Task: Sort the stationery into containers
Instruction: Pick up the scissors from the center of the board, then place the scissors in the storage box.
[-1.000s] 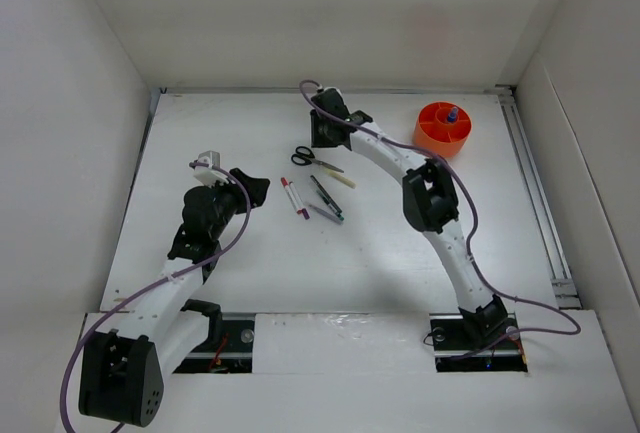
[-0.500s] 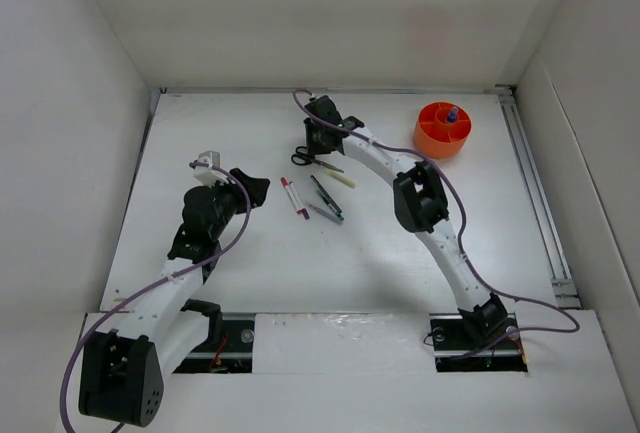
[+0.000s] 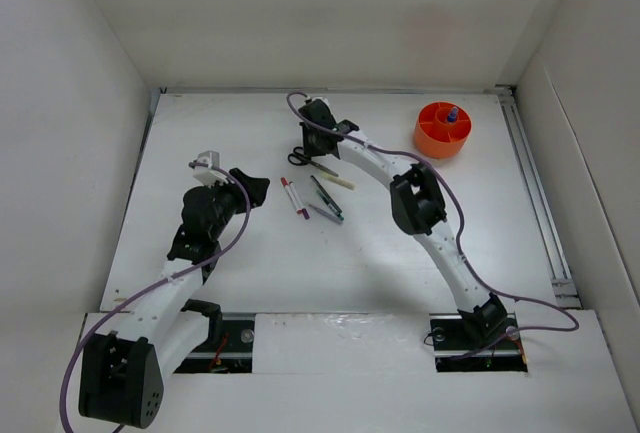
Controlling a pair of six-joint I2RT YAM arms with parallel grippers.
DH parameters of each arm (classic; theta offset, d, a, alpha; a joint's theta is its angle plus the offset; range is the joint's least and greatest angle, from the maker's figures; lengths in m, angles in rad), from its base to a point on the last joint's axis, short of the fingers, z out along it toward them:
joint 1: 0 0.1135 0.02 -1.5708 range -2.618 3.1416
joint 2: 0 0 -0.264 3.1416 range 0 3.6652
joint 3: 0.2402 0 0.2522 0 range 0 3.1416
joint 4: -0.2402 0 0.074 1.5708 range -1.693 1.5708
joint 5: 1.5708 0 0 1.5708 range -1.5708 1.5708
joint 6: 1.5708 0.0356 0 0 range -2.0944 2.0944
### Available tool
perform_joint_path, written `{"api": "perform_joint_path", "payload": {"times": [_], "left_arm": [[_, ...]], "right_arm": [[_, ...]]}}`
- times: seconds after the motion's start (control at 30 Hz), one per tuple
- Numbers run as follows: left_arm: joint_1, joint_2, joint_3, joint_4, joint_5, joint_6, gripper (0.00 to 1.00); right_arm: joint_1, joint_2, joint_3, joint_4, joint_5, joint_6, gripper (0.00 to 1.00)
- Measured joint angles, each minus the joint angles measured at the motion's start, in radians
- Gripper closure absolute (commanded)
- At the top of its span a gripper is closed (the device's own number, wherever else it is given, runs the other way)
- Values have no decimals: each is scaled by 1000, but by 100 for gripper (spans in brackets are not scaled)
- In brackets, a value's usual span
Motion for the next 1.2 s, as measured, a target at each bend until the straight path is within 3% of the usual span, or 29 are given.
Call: {"api": "perform_joint_path", "payload": {"times": [0.33,0.5,0.93,1.07,1.2], "left_arm": [[0,-6,0,0,-1,0,47],[0,-6,0,0,-1,0,47],[0,-6,0,0,0,0,47],[0,-6,0,0,0,0,47],[0,-6,0,2,11,0,47]], "right_arm": [[1,-60,-117,87,-20,20,100],[1,-157,-248,148,-40,42,100],[-17,-476,-402,360,-16,125,100],[-99,-663,-588,442,13,198,100],[-315,-841,-737,529,27,322,100]]}}
